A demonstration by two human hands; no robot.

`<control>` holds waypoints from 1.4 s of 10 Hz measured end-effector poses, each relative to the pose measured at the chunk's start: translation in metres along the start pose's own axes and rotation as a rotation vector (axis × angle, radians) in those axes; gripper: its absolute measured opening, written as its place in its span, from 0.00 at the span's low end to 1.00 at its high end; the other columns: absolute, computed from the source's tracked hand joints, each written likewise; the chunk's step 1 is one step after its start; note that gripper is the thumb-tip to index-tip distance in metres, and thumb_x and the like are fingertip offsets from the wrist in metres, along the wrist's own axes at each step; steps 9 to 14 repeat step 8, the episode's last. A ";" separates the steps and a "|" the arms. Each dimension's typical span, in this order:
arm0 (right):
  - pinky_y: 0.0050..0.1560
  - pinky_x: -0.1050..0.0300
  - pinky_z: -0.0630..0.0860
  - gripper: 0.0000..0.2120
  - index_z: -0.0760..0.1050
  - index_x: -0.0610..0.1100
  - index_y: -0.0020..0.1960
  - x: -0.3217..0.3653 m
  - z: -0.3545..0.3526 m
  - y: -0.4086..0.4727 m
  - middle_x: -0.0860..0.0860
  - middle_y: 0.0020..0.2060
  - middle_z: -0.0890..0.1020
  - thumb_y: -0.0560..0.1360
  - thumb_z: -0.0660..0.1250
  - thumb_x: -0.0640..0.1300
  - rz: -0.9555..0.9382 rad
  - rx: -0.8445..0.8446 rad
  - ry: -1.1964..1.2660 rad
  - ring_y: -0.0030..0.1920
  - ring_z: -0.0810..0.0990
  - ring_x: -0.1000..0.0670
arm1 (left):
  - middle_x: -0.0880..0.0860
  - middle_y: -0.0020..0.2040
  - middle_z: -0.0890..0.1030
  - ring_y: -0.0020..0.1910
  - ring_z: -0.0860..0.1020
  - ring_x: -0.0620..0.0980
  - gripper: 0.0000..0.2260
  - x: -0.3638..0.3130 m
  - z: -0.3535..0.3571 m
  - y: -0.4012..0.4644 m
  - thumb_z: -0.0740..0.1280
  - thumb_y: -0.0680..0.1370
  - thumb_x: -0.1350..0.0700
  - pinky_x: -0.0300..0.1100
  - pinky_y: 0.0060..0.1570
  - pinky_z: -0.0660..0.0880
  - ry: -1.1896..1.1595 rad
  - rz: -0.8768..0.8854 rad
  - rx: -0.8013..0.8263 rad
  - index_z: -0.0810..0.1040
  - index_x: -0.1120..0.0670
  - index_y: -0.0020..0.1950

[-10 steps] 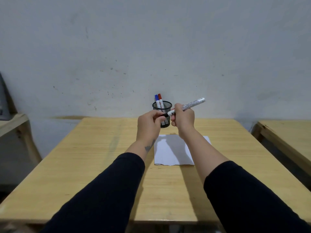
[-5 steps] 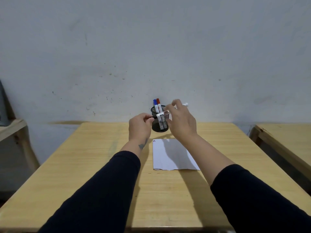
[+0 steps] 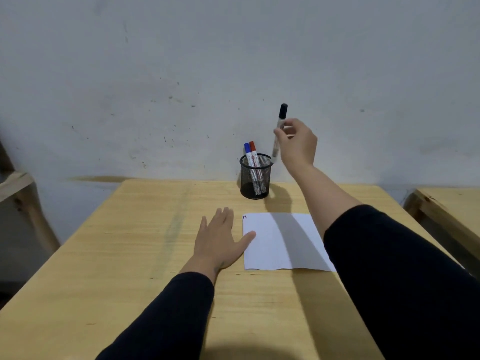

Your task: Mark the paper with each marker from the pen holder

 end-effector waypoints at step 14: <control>0.53 0.54 0.72 0.17 0.76 0.43 0.64 -0.042 0.045 0.018 0.46 0.57 0.82 0.76 0.69 0.45 0.116 0.188 -0.458 0.58 0.79 0.45 | 0.47 0.79 0.49 0.77 0.44 0.44 0.40 0.000 -0.001 0.005 0.52 0.73 0.31 0.51 0.76 0.41 0.054 -0.020 -0.032 0.50 0.53 0.78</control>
Point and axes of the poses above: each hand's wrist, its own y-axis towards the middle knuckle, its own z-axis out of the palm, x = y × z, the point moved 5 cm from there along y, towards the middle knuckle
